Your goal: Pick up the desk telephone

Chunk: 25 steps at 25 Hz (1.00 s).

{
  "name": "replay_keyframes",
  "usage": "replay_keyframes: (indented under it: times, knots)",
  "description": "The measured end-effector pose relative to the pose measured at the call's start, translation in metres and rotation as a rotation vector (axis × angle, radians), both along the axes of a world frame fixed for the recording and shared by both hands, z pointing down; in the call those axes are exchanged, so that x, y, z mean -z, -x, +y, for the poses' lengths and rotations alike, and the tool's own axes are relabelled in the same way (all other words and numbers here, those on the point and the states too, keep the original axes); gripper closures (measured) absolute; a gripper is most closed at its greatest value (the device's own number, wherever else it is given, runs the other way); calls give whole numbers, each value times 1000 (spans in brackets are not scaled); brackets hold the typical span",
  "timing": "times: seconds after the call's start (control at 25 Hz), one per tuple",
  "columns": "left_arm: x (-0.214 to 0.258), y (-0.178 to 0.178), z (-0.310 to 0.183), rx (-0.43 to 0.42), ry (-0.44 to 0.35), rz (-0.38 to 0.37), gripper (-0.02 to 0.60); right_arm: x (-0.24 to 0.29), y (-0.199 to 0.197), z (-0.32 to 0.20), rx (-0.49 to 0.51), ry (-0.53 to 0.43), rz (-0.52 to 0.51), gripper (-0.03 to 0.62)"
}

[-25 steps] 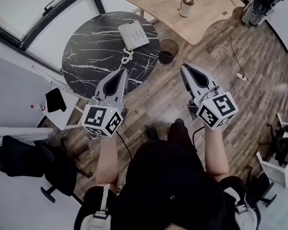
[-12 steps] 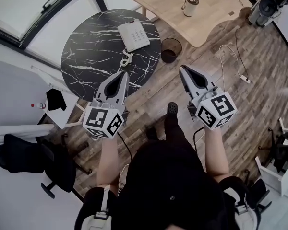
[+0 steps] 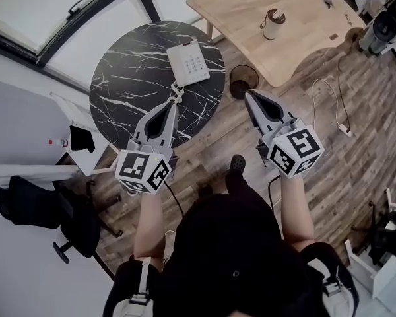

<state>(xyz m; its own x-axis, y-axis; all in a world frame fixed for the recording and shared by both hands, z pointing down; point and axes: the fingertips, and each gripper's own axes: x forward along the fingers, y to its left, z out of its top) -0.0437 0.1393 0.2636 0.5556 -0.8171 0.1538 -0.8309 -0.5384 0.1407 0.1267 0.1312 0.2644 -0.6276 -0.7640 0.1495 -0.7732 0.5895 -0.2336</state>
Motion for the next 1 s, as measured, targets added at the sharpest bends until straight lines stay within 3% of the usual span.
replay_keyframes:
  times: [0.68, 1.0]
  knots:
    - [-3, -53, -42, 152, 6, -23, 566, -12, -52, -71, 141, 6, -21, 563]
    - [-13, -49, -46, 183, 42, -43, 566, -26, -48, -83, 167, 48, -39, 563]
